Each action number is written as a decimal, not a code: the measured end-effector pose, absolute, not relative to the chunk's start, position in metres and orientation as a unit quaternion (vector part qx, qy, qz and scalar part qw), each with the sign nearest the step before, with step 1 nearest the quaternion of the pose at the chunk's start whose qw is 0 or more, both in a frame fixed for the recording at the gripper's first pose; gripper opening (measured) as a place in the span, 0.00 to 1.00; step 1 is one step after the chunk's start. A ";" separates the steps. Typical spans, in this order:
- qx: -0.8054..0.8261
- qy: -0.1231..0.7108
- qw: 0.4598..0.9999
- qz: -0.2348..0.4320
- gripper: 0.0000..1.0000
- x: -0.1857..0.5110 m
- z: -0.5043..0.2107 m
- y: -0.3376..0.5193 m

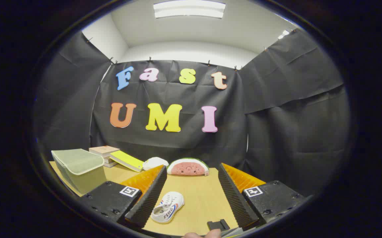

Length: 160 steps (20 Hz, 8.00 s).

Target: Open the storage box then place both shoes into the box .Put the left shoe in first, then the right shoe, with the right side of both shoes facing outward in a uniform manner.

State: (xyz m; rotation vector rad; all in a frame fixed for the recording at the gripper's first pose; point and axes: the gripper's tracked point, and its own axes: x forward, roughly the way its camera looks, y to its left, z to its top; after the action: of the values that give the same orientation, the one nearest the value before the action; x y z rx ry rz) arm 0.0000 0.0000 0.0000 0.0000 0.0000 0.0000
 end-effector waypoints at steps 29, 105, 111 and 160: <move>0.032 0.022 0.987 0.158 1.00 0.015 -0.019 0.121; 0.023 0.155 0.857 0.490 1.00 0.017 0.094 0.631; 0.027 0.120 0.887 0.445 1.00 0.033 0.099 0.577; 0.052 0.522 0.832 0.179 0.59 0.104 -0.232 0.203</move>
State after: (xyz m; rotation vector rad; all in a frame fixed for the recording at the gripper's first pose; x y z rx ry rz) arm 0.1039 0.2031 -0.2316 0.1106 1.1069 0.3787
